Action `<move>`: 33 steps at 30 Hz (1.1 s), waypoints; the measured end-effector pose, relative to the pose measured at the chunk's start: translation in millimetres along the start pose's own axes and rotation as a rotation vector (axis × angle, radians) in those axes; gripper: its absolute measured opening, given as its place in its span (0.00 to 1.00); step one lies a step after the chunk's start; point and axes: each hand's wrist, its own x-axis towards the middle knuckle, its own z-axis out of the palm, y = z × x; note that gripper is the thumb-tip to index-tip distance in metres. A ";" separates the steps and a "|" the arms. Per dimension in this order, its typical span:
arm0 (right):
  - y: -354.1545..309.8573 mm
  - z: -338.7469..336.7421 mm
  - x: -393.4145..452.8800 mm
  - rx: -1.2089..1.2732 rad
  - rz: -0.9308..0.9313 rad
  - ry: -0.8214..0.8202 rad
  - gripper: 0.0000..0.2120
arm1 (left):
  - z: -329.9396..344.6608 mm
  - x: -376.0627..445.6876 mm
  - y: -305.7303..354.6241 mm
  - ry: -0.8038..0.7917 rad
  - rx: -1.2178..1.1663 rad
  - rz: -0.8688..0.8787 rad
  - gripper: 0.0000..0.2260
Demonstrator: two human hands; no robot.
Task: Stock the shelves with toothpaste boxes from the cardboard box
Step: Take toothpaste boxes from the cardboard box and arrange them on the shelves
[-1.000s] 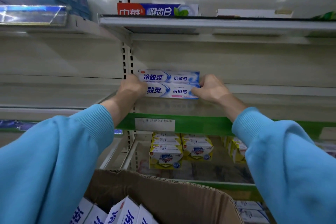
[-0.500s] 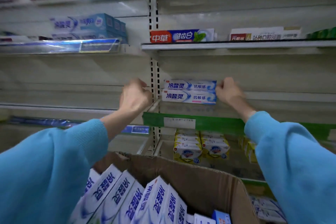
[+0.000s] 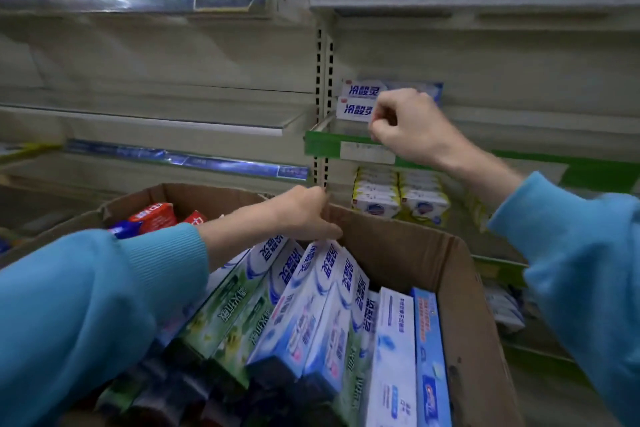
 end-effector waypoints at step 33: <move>-22.6 -12.7 -39.8 0.735 0.152 -0.243 0.28 | -103.7 -12.0 -27.0 0.356 -1.285 -0.253 0.16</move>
